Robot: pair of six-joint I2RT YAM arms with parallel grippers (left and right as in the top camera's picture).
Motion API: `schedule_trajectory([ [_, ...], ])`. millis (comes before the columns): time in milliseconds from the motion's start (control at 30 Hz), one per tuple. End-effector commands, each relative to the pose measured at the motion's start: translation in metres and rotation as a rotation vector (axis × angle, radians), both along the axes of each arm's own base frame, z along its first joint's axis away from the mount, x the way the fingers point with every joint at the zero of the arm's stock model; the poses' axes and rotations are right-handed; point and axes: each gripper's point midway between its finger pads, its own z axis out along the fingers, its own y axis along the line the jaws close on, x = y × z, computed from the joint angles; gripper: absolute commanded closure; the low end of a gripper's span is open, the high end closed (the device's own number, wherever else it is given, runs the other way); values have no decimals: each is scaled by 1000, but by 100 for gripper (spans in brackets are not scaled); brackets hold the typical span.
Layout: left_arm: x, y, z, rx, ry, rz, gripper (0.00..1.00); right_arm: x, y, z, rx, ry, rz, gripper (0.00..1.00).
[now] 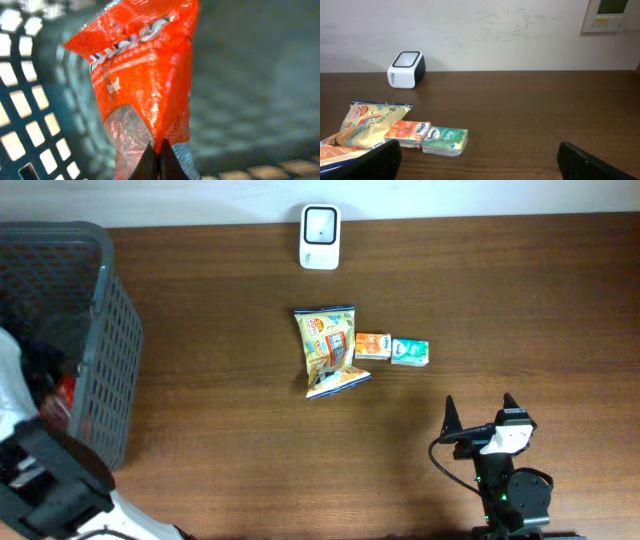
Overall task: Scan the item barcode
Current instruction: 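Pick red snack bag from basket with left gripper, place on table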
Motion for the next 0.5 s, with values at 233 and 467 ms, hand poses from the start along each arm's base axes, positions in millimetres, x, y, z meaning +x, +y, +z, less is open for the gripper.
schedule_trajectory([
  [233,45,-200,323,131,-982,-840,100,0,-1,-3,10,7,-7,2],
  [467,85,-406,235,57,-744,-1745,100,0,-1,-3,10,6,-7,2],
])
